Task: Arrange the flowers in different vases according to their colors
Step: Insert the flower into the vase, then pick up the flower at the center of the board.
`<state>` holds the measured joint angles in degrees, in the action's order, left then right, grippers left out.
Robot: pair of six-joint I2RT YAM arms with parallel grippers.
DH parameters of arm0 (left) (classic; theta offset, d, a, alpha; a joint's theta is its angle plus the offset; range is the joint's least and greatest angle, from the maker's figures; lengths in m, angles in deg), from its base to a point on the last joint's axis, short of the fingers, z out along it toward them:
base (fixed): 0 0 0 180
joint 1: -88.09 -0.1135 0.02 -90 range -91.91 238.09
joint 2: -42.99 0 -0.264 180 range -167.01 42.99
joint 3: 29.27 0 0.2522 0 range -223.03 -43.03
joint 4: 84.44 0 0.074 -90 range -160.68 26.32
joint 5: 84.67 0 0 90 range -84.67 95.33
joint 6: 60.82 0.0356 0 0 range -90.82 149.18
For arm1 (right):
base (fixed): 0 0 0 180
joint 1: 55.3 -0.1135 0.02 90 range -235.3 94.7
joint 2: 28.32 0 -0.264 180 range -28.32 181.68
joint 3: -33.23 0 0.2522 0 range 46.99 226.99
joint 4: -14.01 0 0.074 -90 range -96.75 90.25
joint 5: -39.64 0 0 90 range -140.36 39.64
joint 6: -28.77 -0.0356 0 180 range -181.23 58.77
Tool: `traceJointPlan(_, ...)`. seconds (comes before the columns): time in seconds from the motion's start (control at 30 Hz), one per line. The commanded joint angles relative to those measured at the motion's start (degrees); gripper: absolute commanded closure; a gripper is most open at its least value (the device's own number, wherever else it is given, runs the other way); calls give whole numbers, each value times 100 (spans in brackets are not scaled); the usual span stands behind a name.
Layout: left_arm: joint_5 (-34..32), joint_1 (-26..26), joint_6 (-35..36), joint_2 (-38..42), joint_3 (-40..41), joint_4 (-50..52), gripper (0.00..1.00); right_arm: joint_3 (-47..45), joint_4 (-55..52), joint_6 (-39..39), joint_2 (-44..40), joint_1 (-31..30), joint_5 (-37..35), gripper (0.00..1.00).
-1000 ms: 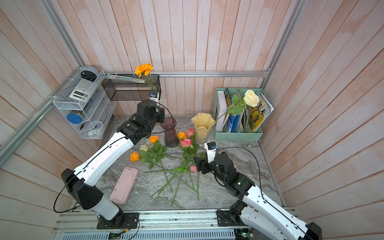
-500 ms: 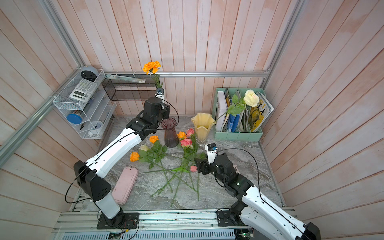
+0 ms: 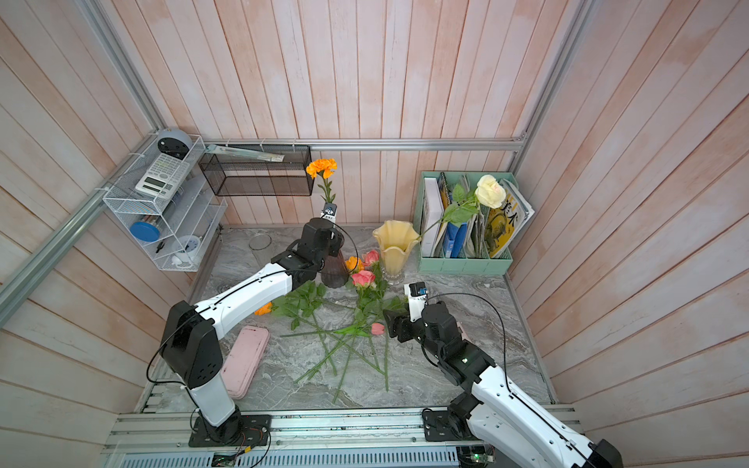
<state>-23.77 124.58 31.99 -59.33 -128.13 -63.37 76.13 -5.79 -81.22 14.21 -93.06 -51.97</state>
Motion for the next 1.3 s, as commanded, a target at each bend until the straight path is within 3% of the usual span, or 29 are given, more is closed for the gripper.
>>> traceJointPlan(0.0, -154, 96, -17, 129, 225, -436, 99, 12, 121, -58, -42, 32, 105, 23)
traceJointPlan(0.1, -185, 157, -66, 264, 507, -597, 87, 10, 106, -100, -90, 34, 121, 23)
traceJointPlan(0.27, -54, 160, -196, 453, 676, -525, 53, -17, -38, -146, -309, 32, 108, 23)
traceJointPlan(0.47, -83, 225, -312, 888, 752, -173, 30, 12, -304, -145, -658, 34, 45, 23)
traceJointPlan(0.63, -410, 605, -338, 1515, 945, 363, 19, 39, -371, -163, -625, 41, 63, 23)
traceJointPlan(0.83, -902, 1363, -945, 2627, 1803, 1167, 16, 162, -455, -334, -240, 173, 62, 23)
traceJointPlan(0.97, -502, 1916, -1545, 3101, 2332, 1556, 16, 264, -566, -599, 176, 427, 109, 24)
traceJointPlan(1.1, 12, 2592, -2023, 2727, 2482, 1903, 20, 274, -678, -962, 517, 855, 179, 25)
traceJointPlan(1.27, 539, 2862, -2598, 2006, 2629, 1876, 26, 247, -752, -1110, 610, 1018, 248, 26)
